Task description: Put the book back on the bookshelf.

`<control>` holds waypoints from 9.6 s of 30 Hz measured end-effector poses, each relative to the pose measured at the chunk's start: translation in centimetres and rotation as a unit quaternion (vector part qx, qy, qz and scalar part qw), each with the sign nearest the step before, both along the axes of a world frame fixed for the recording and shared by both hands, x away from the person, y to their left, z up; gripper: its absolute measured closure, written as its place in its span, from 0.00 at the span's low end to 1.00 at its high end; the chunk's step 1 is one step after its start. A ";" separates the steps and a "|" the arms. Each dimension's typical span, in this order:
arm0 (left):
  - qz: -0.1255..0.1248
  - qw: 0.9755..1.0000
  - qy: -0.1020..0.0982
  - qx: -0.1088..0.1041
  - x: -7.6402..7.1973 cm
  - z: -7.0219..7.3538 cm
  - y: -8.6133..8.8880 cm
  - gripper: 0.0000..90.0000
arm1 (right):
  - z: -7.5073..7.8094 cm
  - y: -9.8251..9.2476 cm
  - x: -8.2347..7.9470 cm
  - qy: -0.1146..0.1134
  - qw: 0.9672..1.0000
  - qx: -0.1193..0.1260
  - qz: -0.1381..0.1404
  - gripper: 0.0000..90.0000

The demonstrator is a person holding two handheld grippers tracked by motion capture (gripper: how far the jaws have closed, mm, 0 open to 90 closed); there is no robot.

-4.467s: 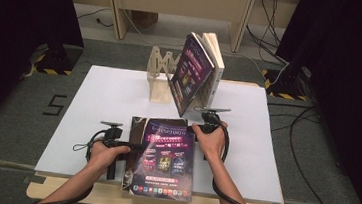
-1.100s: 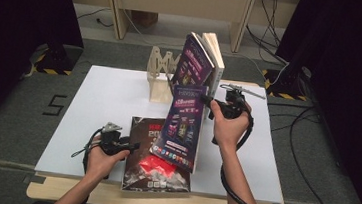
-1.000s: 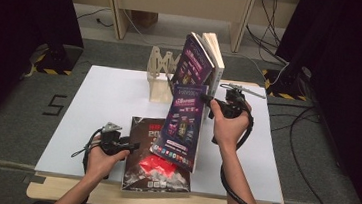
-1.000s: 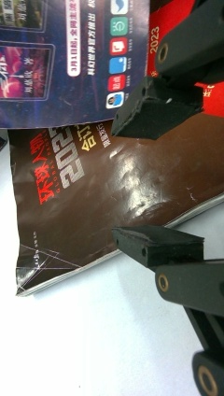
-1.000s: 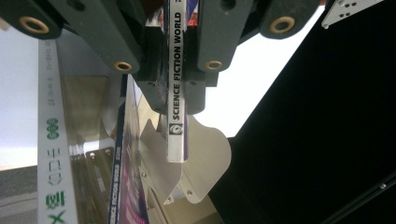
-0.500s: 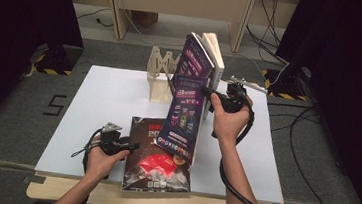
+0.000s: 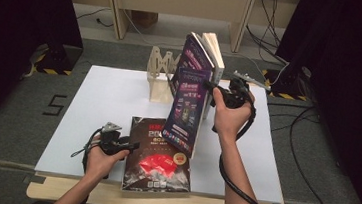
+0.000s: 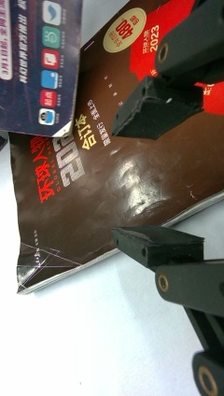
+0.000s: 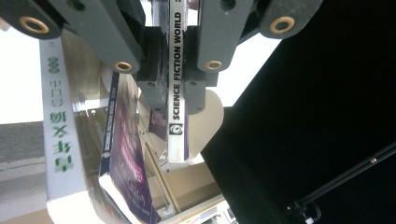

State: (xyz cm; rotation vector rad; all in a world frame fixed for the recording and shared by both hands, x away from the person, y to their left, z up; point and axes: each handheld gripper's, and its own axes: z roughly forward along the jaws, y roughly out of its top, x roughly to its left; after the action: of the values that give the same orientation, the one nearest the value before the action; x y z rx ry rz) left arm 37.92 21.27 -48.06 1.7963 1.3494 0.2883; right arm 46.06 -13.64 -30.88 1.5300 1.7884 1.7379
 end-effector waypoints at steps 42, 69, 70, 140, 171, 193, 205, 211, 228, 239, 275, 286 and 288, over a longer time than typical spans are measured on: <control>-0.003 1.000 0.002 -0.003 0.0 -0.3 0.0 0.49 | 3.6 1.3 4.3 -0.062 0.997 0.024 -0.039 0.93; -0.001 1.000 -0.003 -0.008 0.0 0.0 0.4 0.49 | 3.9 3.9 8.9 -0.097 0.991 0.025 -0.090 0.93; -0.001 1.000 -0.003 -0.008 0.0 0.0 0.4 0.49 | 3.9 3.9 9.1 -0.099 0.991 0.024 -0.092 0.93; -0.008 1.000 0.005 -0.007 0.0 -0.4 0.0 0.49 | 0.5 2.4 5.4 0.024 0.991 -0.128 -0.027 0.92; -0.013 1.000 0.002 -0.003 -0.1 -0.4 0.0 0.50 | -0.6 5.9 8.7 -0.100 0.982 -0.119 -0.102 0.92; -0.015 1.000 0.005 0.001 -0.1 -0.6 -0.1 0.50 | -0.6 4.8 6.0 -0.074 0.977 -0.177 -0.097 0.86; -0.014 1.000 0.003 -0.003 -0.1 -0.5 -0.1 0.50 | -0.4 4.7 7.4 -0.023 0.985 -0.149 -0.084 0.85; -0.014 1.000 0.003 -0.001 -0.1 -0.5 -0.1 0.50 | -0.5 4.8 7.3 -0.032 0.985 -0.145 -0.090 0.86; -0.016 1.000 0.003 0.000 -0.1 -0.6 -0.2 0.50 | -0.7 5.1 7.2 -0.049 0.984 -0.135 -0.104 0.86; -0.017 1.000 0.003 0.001 -0.1 -0.5 -0.1 0.50 | -1.2 5.3 7.4 -0.043 0.984 -0.126 -0.116 0.92; -0.014 1.000 0.004 0.005 -0.1 -0.7 -0.1 0.50 | -2.4 6.8 6.9 -0.110 0.968 -0.181 -0.132 0.79; -0.008 1.000 0.009 0.010 -0.2 -0.7 0.1 0.50 | -2.8 5.7 4.9 -0.103 0.966 -0.204 -0.118 0.73; -0.007 1.000 0.009 0.011 -0.2 -0.6 0.2 0.50 | -2.9 5.5 4.6 -0.101 0.966 -0.206 -0.115 0.73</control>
State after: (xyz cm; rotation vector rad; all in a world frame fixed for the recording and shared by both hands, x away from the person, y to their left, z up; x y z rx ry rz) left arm 37.72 21.43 -48.71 1.8298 1.3516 0.2809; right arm 50.63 -8.11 -33.79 1.2769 1.6612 1.2628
